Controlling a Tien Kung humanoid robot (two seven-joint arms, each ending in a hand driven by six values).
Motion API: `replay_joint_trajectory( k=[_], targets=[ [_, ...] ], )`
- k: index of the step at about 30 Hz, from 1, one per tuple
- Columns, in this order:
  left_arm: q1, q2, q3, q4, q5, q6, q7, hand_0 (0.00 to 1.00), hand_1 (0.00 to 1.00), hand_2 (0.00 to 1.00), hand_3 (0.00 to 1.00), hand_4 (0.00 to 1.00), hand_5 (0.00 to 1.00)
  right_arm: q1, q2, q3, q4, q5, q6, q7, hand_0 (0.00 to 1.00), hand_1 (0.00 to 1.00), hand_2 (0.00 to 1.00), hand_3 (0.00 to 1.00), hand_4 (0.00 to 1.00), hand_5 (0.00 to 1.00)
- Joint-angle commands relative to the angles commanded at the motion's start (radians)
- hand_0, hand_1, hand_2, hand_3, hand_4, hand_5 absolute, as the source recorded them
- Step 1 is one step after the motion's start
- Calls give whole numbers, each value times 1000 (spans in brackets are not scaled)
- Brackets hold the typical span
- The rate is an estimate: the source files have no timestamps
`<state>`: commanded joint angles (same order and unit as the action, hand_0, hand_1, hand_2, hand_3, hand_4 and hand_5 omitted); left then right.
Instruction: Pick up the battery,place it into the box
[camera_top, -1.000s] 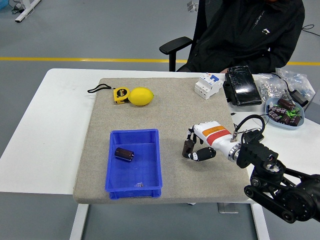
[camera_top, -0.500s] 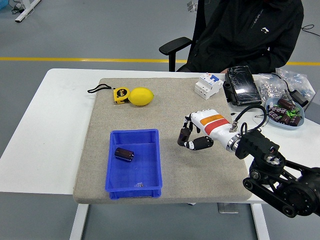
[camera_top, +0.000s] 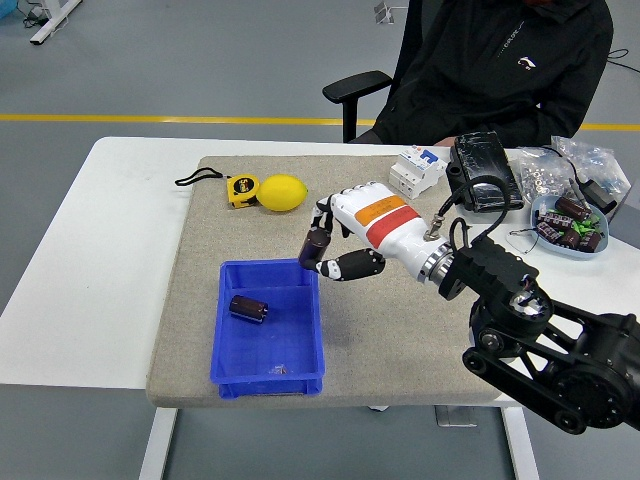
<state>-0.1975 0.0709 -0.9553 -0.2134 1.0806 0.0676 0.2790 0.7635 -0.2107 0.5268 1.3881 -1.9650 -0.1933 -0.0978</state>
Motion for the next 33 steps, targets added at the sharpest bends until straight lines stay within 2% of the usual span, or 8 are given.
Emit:
replay_joint_trajectory(
  k=[3,4,9,10,15,16,24,33],
  targets=[
    [-1,0,1,0,0,0,0,725,693,654,585,630,541,3,35,-19,-17,4,48,12,204,340,436,443,779,326],
    [-1,0,1,0,1,-1,1,725,694,654,585,631,541,5,46,-26,-26,1,60,12,314,405,492,516,864,354],
    [-1,0,1,-1,1,-1,1,725,694,654,585,631,541,22,101,-55,-93,0,145,-22,314,405,492,516,864,354],
    [-2,0,0,-1,3,-1,2,726,692,654,585,631,540,26,108,-59,-105,7,161,-29,326,454,605,922,998,532],
    [-5,1,1,-2,1,-1,2,726,692,654,585,631,540,34,121,-62,-136,18,181,-38,326,454,605,922,998,532],
    [-5,2,0,-1,2,-1,2,730,692,656,585,631,540,34,120,-60,-137,19,181,-37,322,461,634,998,998,524],
    [-6,4,-8,-1,11,-2,4,730,691,655,585,631,542,27,106,6,-125,12,170,-27,309,452,639,998,998,528],
    [-4,4,-8,0,3,1,2,731,690,655,584,631,541,-15,39,188,-132,6,202,-48,301,449,642,938,998,530]
  ],
)
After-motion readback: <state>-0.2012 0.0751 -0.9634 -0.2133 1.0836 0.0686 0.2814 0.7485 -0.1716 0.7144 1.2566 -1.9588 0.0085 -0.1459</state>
